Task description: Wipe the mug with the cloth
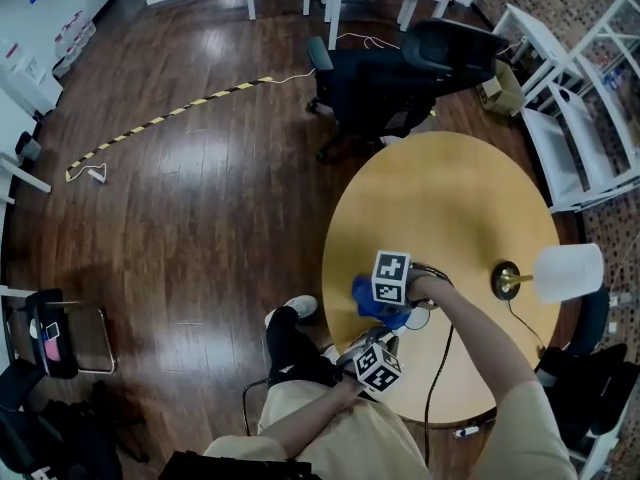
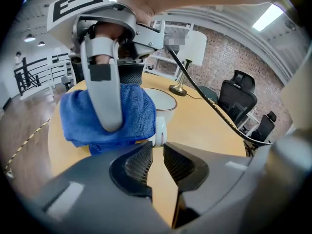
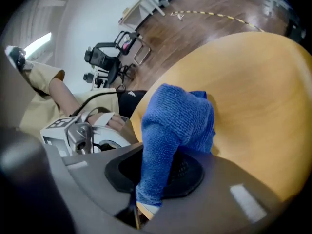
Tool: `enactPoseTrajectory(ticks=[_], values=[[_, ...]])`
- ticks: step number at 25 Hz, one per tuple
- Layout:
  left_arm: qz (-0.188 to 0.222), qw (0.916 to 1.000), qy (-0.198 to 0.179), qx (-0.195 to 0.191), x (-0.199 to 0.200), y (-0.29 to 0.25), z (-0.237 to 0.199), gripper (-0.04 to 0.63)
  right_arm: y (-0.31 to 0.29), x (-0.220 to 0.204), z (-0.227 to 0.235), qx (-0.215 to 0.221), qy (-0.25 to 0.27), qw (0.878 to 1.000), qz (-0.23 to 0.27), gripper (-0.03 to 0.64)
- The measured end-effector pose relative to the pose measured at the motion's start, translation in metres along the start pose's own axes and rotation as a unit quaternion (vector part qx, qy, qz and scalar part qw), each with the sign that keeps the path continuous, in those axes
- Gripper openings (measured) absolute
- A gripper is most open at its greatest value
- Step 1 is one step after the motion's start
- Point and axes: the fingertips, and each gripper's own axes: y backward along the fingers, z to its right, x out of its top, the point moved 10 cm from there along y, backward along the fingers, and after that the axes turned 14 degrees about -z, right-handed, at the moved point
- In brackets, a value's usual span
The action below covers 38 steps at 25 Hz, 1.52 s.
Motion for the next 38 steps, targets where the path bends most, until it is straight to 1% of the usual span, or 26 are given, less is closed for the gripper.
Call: enactPoseTrajectory(ticks=[2, 4, 7, 12, 17, 24, 29, 32, 38], values=[[0.007, 0.9999, 0.014, 0.007, 0.000, 0.001, -0.005, 0.060, -0.004, 0.005, -0.004, -0.017, 0.021, 0.999, -0.038, 0.071], [0.011, 0.9997, 0.020, 0.011, 0.002, 0.002, -0.010, 0.057, -0.009, 0.007, -0.007, -0.031, 0.038, 0.997, -0.060, 0.072], [0.016, 0.9994, 0.016, 0.027, 0.002, 0.002, -0.012, 0.054, -0.015, 0.007, -0.005, -0.036, 0.033, 0.997, -0.059, 0.072], [0.032, 0.9983, 0.012, 0.048, 0.004, 0.001, -0.015, 0.046, -0.013, -0.003, 0.006, -0.017, -0.001, 1.000, -0.013, 0.072], [0.042, 0.9969, 0.017, 0.065, 0.003, 0.001, -0.016, 0.038, -0.012, -0.012, 0.014, -0.010, -0.018, 1.000, 0.019, 0.072], [0.040, 0.9964, 0.022, 0.072, 0.009, -0.001, -0.017, 0.021, -0.012, -0.037, 0.028, -0.005, -0.061, 0.997, 0.057, 0.072], [0.037, 0.9964, 0.015, 0.074, 0.011, -0.001, -0.018, 0.018, -0.012, -0.058, 0.037, 0.009, -0.102, 0.989, 0.108, 0.072], [0.036, 0.9964, 0.013, 0.075, 0.013, -0.002, -0.019, 0.018, -0.011, -0.073, 0.044, 0.009, -0.127, 0.982, 0.139, 0.072], [0.032, 0.9966, 0.009, 0.076, 0.013, -0.002, -0.017, 0.017, -0.020, -0.102, 0.048, 0.004, -0.173, 0.967, 0.185, 0.072]])
